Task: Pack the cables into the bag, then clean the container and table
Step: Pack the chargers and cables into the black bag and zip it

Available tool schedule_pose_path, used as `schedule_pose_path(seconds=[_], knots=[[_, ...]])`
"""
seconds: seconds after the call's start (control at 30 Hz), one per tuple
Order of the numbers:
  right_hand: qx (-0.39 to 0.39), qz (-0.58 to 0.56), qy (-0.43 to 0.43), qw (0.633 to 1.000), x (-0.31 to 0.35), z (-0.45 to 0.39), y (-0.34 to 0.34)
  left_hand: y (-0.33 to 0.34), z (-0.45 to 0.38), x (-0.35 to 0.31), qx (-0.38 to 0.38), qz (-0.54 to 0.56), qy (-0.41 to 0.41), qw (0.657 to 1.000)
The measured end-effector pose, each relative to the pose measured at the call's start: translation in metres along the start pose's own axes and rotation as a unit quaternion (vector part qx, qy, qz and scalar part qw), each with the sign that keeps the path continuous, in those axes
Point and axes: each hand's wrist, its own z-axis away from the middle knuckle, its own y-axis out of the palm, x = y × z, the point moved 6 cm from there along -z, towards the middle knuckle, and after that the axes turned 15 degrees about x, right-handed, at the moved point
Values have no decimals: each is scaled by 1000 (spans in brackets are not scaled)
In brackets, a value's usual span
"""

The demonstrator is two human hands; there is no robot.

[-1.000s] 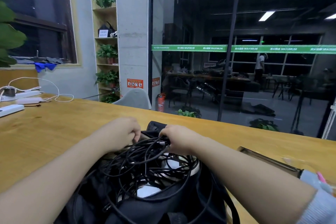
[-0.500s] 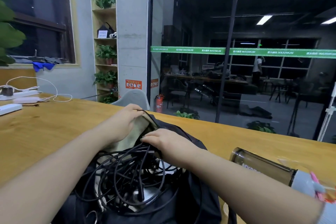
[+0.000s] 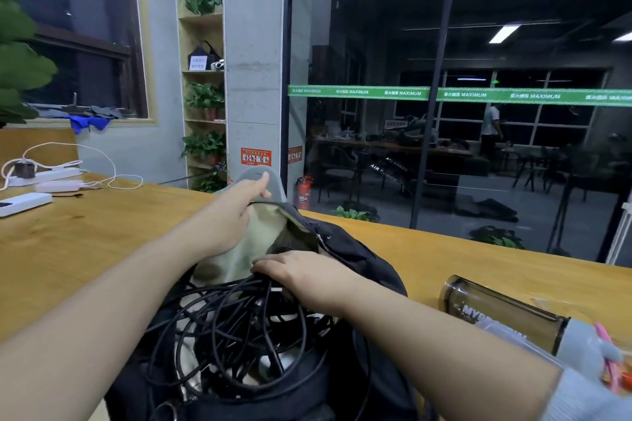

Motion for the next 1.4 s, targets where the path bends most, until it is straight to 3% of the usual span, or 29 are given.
schedule_pose_path(seconds=[0.2,0.37,0.6,0.93,1.2,1.4], knots=[[29,51,80,995,-36,2,2,3,5,-4,12,-16,-4,1000],[45,120,150,980,-62,11,-8,7,11,-4,21,-32,43,998],[10,116,285,951,-61,4,-17,18,13,-27,33,-46,79,995],[64,178,249,950,-53,21,16,50,36,-27,138,-21,63,988],[126,44,187,973,-49,60,9,60,58,-27,210,-74,46,974],[87,-3,192,978,-28,95,-1,51,81,-33,229,-99,41,968]])
